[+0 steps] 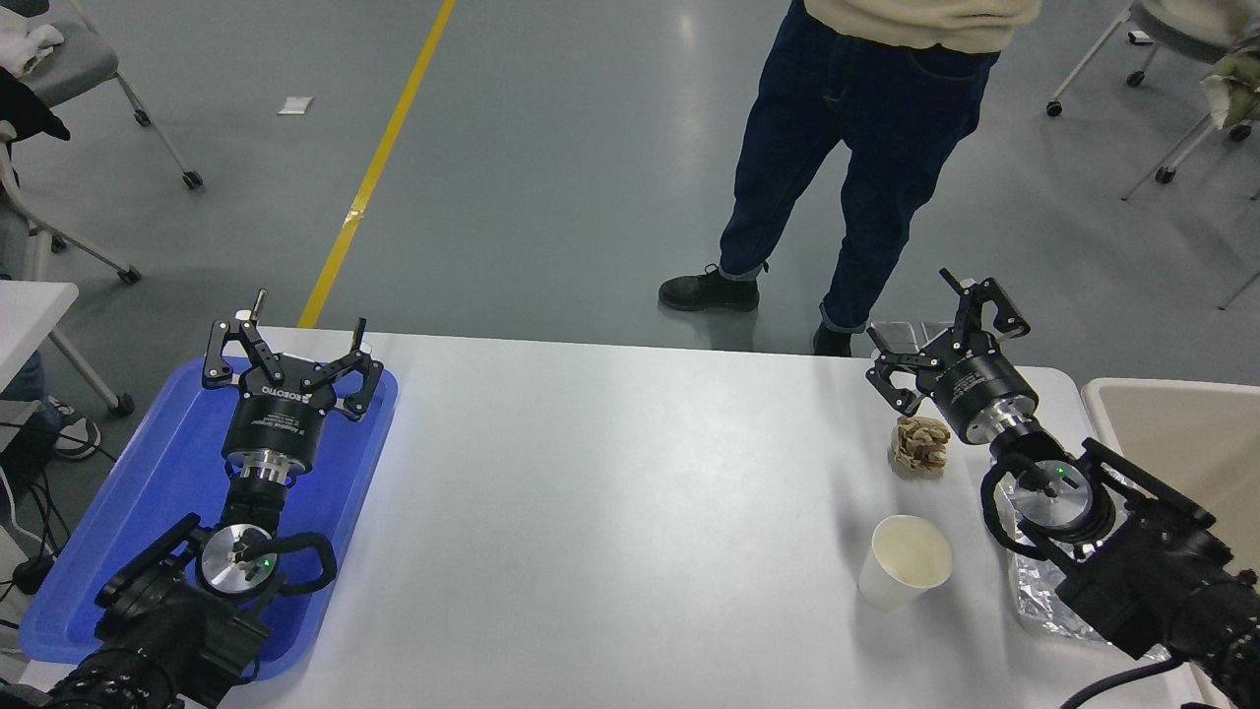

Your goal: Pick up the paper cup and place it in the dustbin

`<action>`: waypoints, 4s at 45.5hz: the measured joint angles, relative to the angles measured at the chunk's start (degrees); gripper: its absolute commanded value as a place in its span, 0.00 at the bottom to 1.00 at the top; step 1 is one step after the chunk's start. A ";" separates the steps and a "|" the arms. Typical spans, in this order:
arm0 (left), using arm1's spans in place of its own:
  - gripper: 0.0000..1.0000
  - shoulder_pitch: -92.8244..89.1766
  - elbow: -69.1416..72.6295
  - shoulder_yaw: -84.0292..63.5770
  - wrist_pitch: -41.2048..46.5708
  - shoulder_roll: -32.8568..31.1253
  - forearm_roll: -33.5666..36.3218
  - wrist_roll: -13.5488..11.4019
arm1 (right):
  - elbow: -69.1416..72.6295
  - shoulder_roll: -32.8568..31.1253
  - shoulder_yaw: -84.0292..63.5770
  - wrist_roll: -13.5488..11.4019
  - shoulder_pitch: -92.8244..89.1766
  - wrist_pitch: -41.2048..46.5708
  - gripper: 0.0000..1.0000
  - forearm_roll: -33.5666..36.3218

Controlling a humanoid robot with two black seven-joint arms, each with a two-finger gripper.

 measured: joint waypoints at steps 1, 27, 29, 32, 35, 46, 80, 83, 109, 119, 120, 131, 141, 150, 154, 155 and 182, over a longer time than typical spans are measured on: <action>1.00 0.00 0.00 0.00 0.00 0.00 0.00 0.00 | 0.05 -0.03 -0.03 -0.01 0.19 0.00 1.00 -0.40; 1.00 0.02 0.00 0.00 0.00 0.02 0.00 0.01 | 6.22 -10.61 -21.67 -0.26 14.39 -0.30 1.00 -14.39; 1.00 0.02 0.00 0.00 0.00 0.02 -0.02 0.01 | 7.26 -12.13 -25.20 -0.25 16.27 -0.27 1.00 -15.10; 1.00 0.02 0.00 0.00 0.00 0.01 0.02 0.01 | 8.88 -14.49 -31.39 -0.27 19.47 -0.16 1.00 -17.19; 1.00 0.02 0.00 0.00 0.00 0.01 0.08 0.01 | 10.10 -16.18 -35.53 -0.27 21.54 -0.04 1.00 -19.53; 1.00 0.00 0.00 0.01 0.00 0.02 0.08 0.04 | 18.33 -24.42 -54.25 -0.39 33.24 1.45 1.00 -30.81; 1.00 0.07 0.00 0.00 -0.03 0.01 0.09 0.04 | 50.15 -20.88 -117.59 -0.41 92.70 17.22 1.00 -35.74; 1.00 0.07 0.00 0.00 -0.03 0.01 0.09 0.04 | 52.52 -19.27 -120.18 -0.40 96.21 18.72 1.00 -34.25; 1.00 0.08 0.00 0.00 -0.02 -0.03 0.08 0.00 | 59.61 -9.34 -126.98 -0.52 109.94 22.57 1.00 -23.71; 1.00 0.08 0.01 0.00 0.06 -0.07 0.02 0.00 | 57.94 -8.62 -126.86 -0.61 105.27 22.06 1.00 -23.75; 1.00 0.08 0.02 0.00 0.06 -0.07 0.02 0.00 | 57.61 -8.61 -126.73 -0.59 104.55 21.80 1.00 -23.94; 1.00 0.02 0.07 0.00 0.07 -0.06 0.01 0.01 | 52.65 -9.04 -122.30 -0.70 92.03 17.66 1.00 -27.14; 1.00 0.01 0.08 0.00 0.08 -0.02 0.00 0.01 | 46.78 -9.00 -115.80 -1.20 80.37 14.47 1.00 -29.24; 1.00 0.00 0.08 0.00 0.08 -0.01 0.00 0.01 | 41.42 -9.15 -110.42 -1.37 70.14 11.13 1.00 -32.98; 1.00 0.00 0.08 0.00 0.07 -0.01 0.00 0.01 | 39.39 -9.27 -108.41 -1.48 66.34 10.05 1.00 -34.41; 1.00 0.00 0.08 0.00 0.07 0.00 0.01 0.01 | 38.95 -9.30 -107.96 -1.47 65.54 9.85 1.00 -34.66; 1.00 0.00 0.09 0.00 0.07 0.00 0.01 0.02 | 27.88 -8.91 -100.37 -3.19 47.67 1.71 1.00 -39.55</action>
